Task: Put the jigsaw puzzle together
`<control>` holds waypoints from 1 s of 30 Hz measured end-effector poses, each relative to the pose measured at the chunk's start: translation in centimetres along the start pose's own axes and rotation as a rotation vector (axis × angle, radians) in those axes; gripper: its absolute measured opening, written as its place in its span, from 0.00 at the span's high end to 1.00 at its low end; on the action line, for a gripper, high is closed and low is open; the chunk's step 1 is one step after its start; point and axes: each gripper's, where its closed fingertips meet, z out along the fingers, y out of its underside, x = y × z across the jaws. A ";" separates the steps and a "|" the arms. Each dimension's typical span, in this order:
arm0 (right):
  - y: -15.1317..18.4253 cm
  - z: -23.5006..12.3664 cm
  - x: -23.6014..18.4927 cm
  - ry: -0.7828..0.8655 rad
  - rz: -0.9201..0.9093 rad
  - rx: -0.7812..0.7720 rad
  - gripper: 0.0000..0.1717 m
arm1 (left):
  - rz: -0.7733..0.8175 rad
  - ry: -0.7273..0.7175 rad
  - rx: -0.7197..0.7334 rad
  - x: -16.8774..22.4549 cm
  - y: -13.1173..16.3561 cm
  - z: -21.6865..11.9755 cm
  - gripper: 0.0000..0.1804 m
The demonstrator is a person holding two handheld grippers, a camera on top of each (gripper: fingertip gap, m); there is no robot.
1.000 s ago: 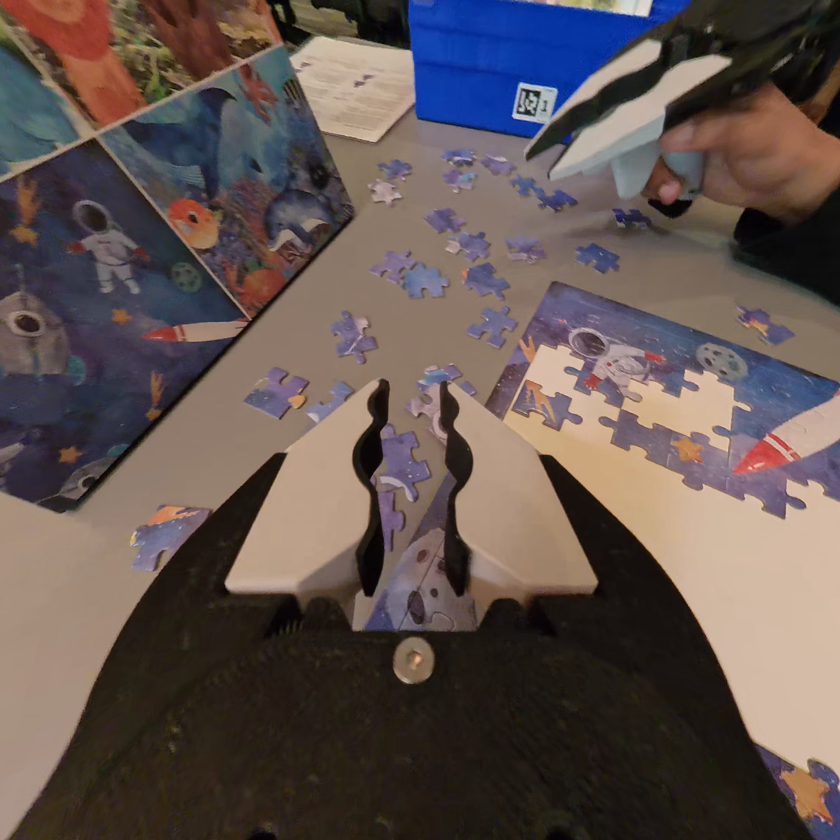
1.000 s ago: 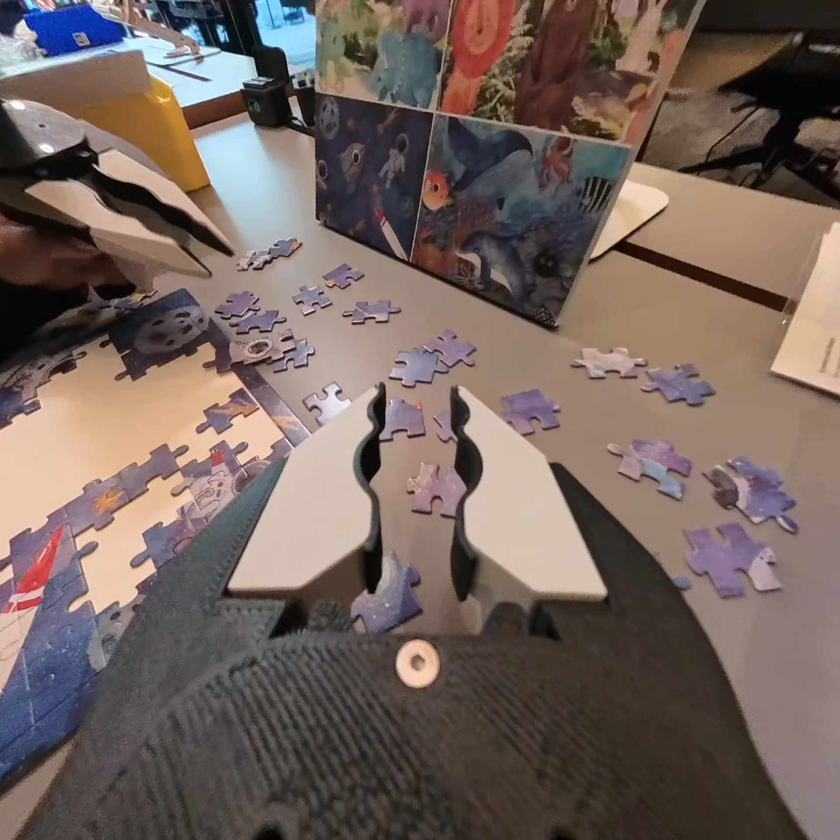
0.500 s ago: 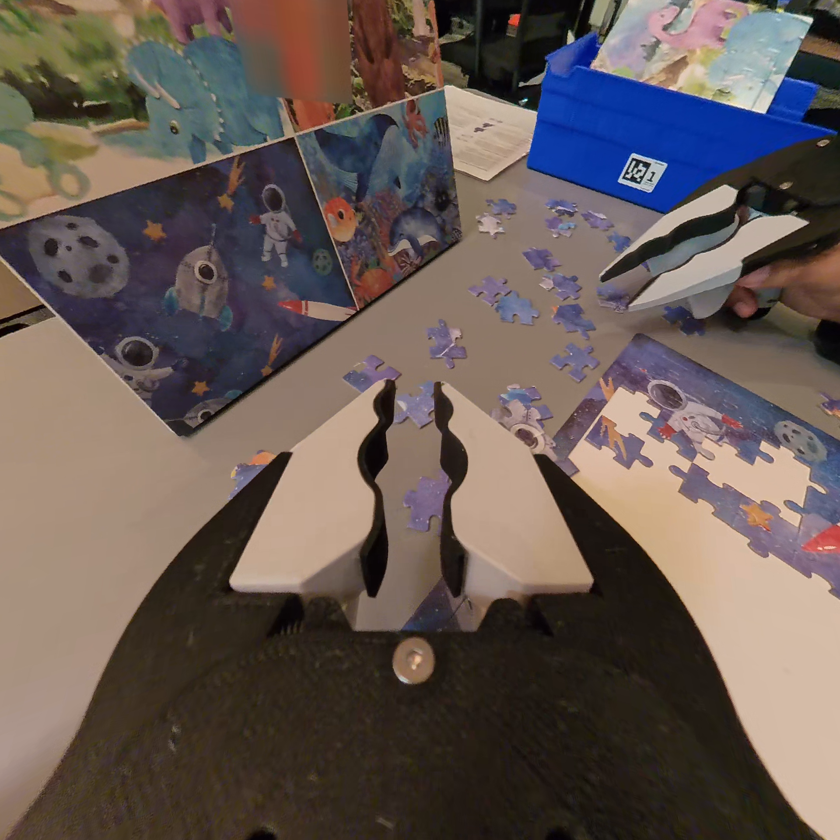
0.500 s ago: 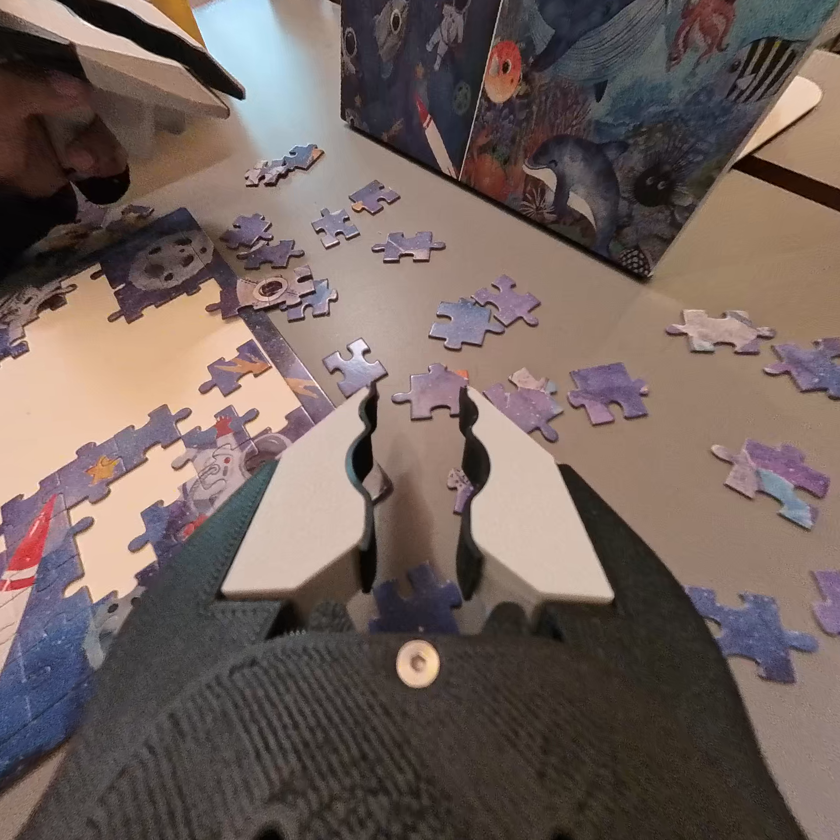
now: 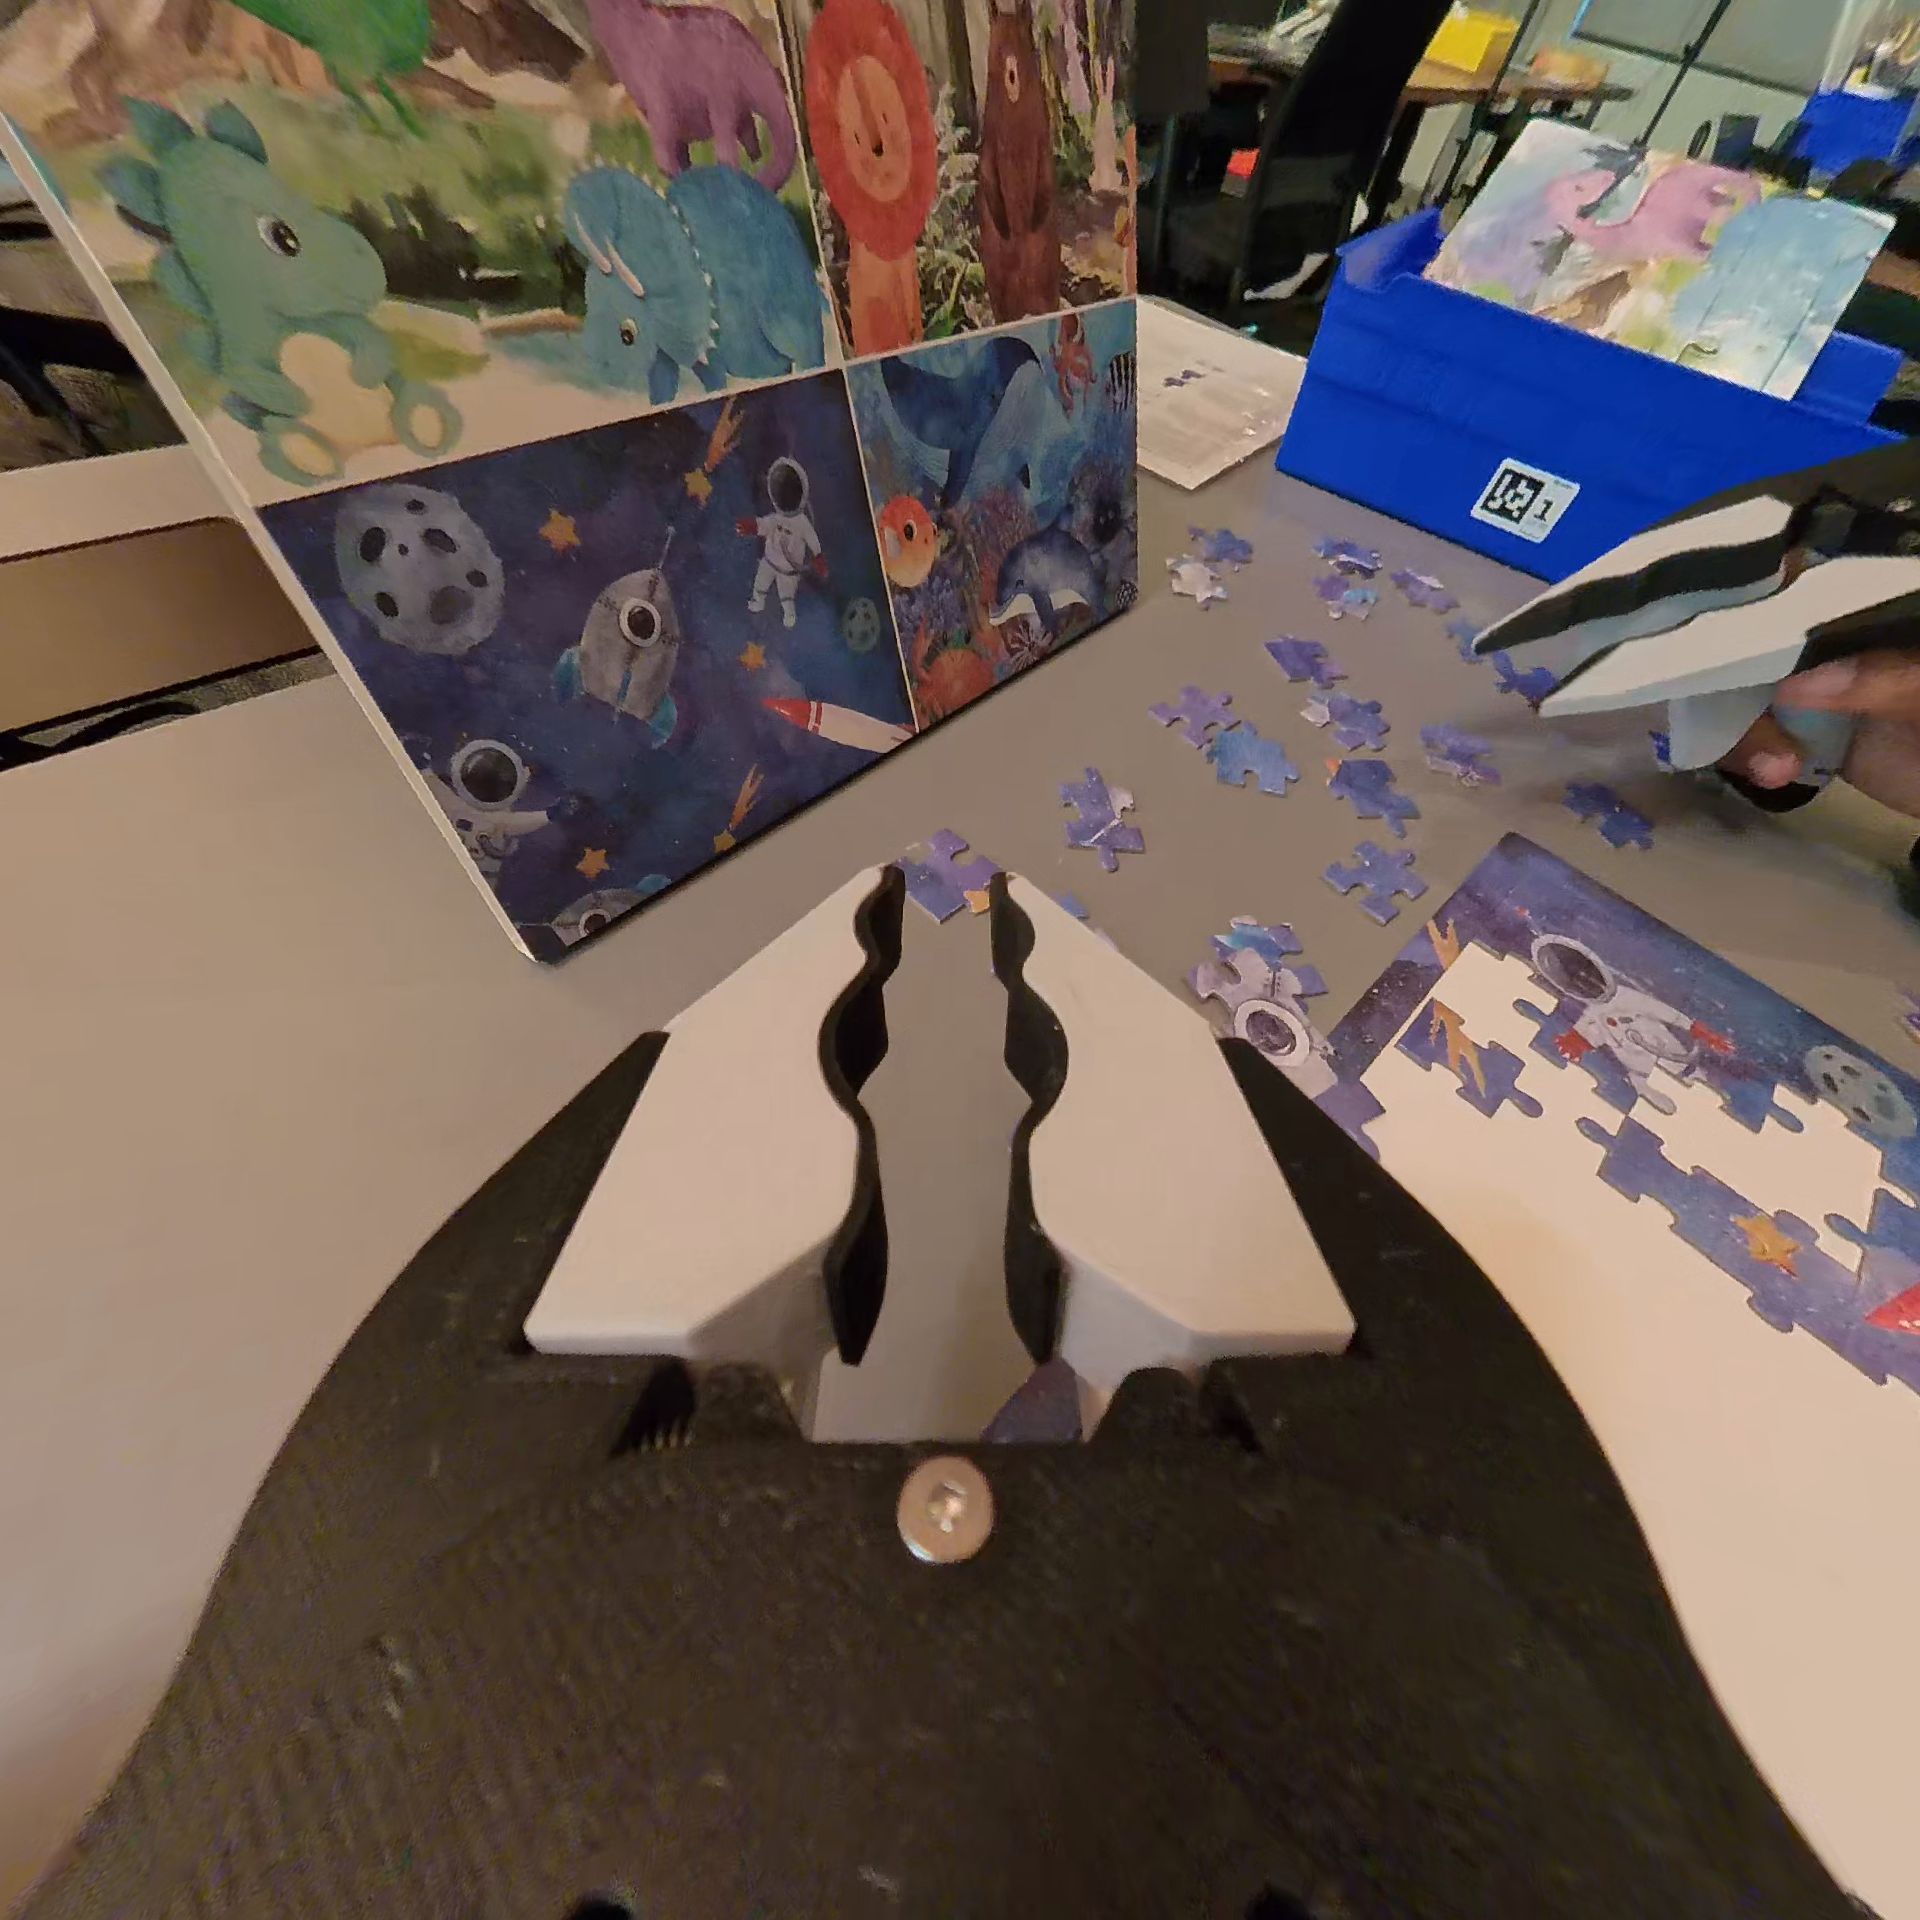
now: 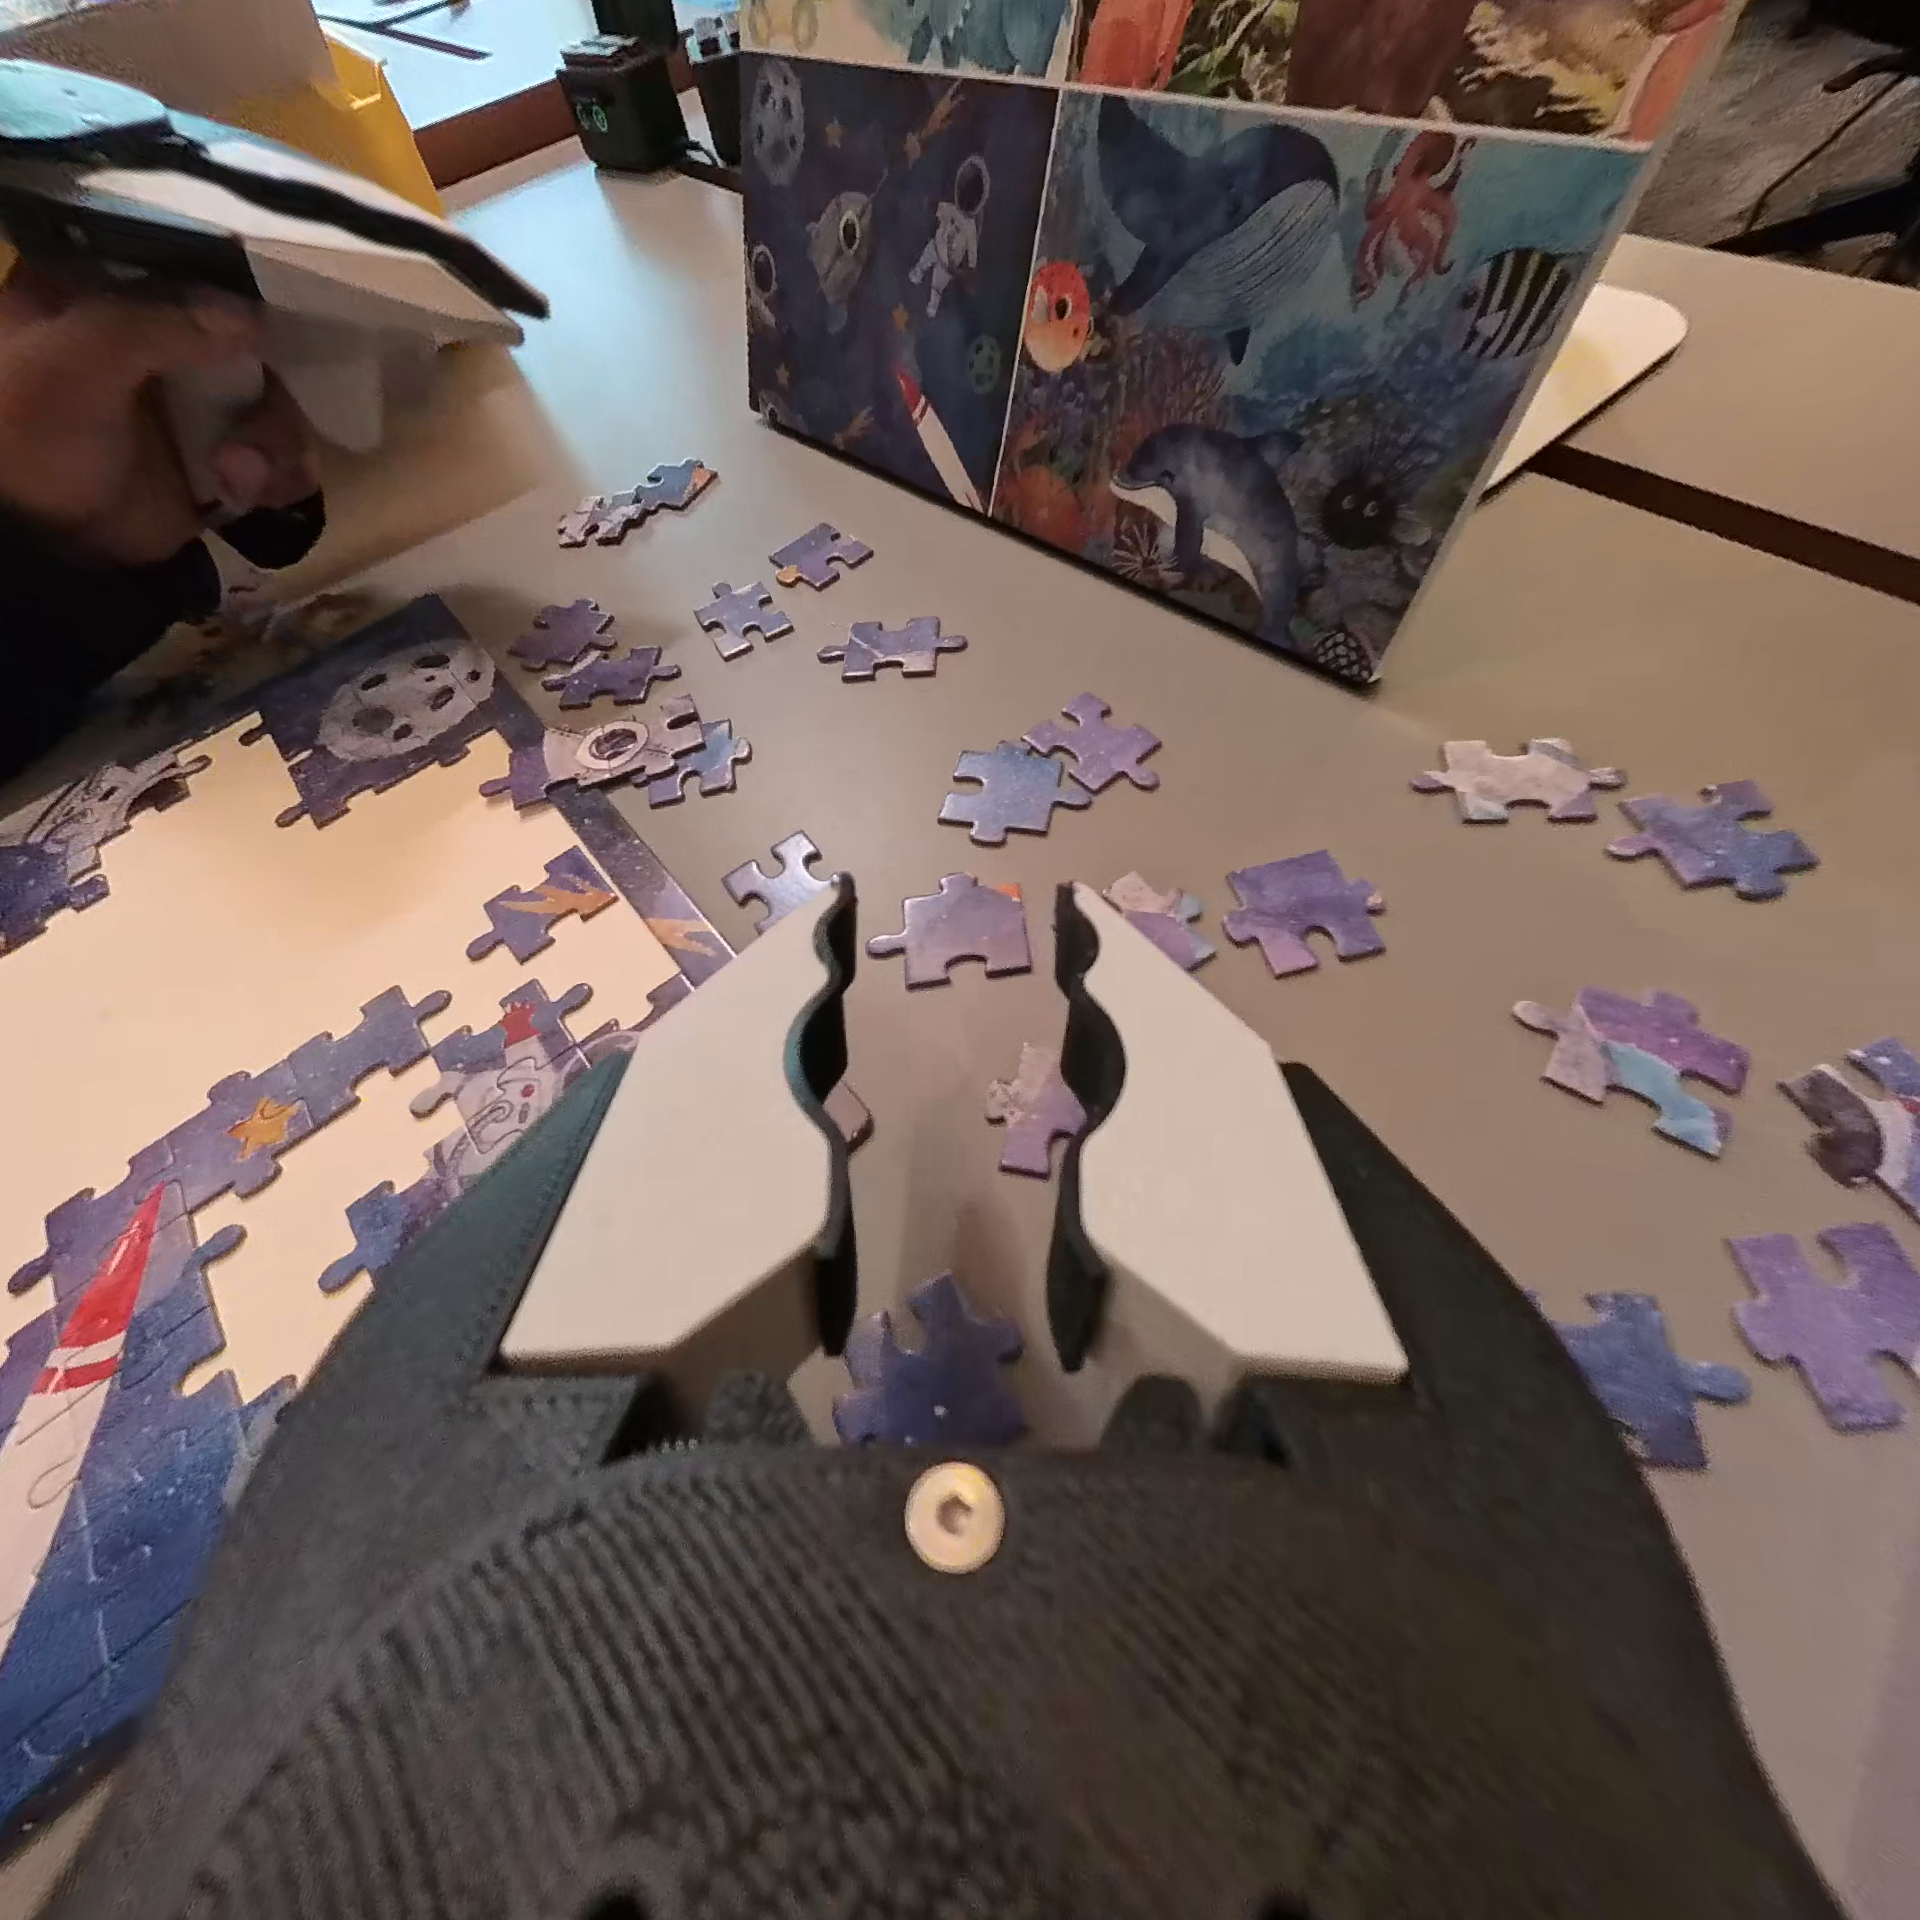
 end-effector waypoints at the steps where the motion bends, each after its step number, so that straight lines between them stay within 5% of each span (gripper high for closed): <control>1: 0.0 -0.1 0.1 0.001 0.003 0.003 0.79 | 0.007 0.001 -0.008 0.1 0.2 0.1 0.92; 30: 1.0 1.1 -0.8 -0.008 -0.043 -0.055 0.78 | 0.058 -0.009 -0.092 0.6 1.8 1.2 0.91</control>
